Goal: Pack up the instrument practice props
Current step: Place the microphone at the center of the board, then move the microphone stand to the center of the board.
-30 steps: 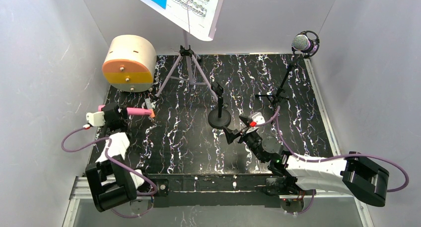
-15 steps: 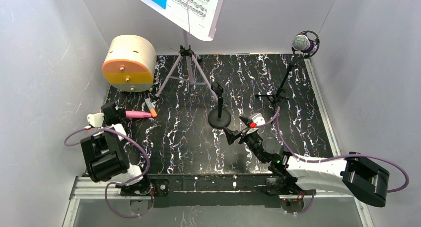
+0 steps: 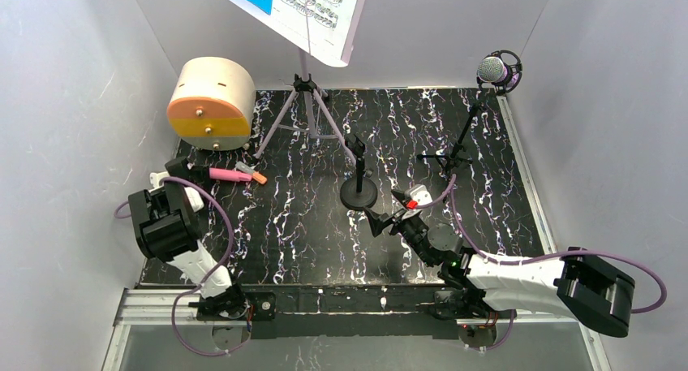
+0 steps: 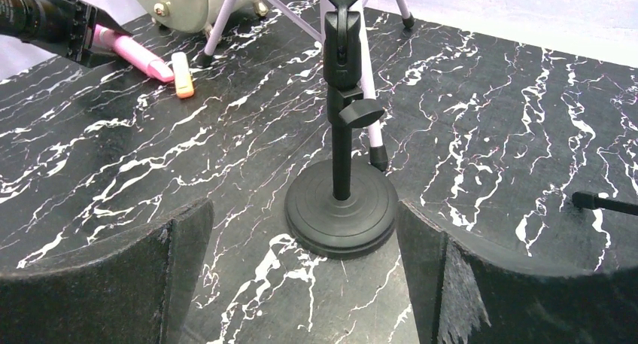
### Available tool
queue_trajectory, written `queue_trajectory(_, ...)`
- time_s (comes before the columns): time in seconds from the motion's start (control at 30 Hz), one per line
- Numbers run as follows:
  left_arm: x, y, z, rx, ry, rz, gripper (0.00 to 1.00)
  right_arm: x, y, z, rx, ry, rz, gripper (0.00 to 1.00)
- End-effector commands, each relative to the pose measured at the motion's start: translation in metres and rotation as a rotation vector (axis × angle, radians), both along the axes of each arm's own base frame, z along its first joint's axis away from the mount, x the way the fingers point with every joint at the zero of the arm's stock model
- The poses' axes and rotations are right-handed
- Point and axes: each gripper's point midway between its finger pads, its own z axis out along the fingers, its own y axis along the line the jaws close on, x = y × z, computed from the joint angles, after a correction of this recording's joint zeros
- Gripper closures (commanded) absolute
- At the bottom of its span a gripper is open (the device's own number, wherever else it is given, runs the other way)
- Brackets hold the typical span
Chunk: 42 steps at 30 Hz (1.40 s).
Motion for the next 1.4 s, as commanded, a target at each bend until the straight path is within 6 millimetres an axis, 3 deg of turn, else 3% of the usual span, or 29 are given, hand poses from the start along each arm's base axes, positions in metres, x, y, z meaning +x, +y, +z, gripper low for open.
queue_trajectory(0.0, -0.003, -0.012, -0.026, -0.078, 0.064, -0.046, 0.58, 0.003, -0.001, 0.012, 0.027, -0.037, -0.013, 0.02)
queue_trajectory(0.17, -0.007, -0.014, -0.024, -0.086, 0.059, -0.038, 0.41, 0.004, 0.000, 0.010, 0.023, -0.036, -0.011, 0.02)
queue_trajectory(0.37, -0.013, -0.017, -0.016, -0.093, 0.067, -0.036, 0.29, 0.004, 0.000, 0.011, 0.023, -0.036, -0.010, 0.02)
queue_trajectory(0.87, -0.035, -0.025, 0.037, 0.028, 0.080, -0.133, 0.18, -0.002, -0.010, 0.034, 0.044, -0.024, -0.006, 0.01)
queue_trajectory(1.1, -0.029, -0.074, 0.064, 0.061, 0.007, -0.394, 0.18, -0.004, -0.024, 0.035, 0.019, 0.009, -0.037, 0.01)
queue_trajectory(1.37, -0.036, -0.182, 0.105, 0.138, -0.148, -0.810, 0.17, -0.007, -0.038, 0.032, -0.018, 0.038, -0.065, 0.01)
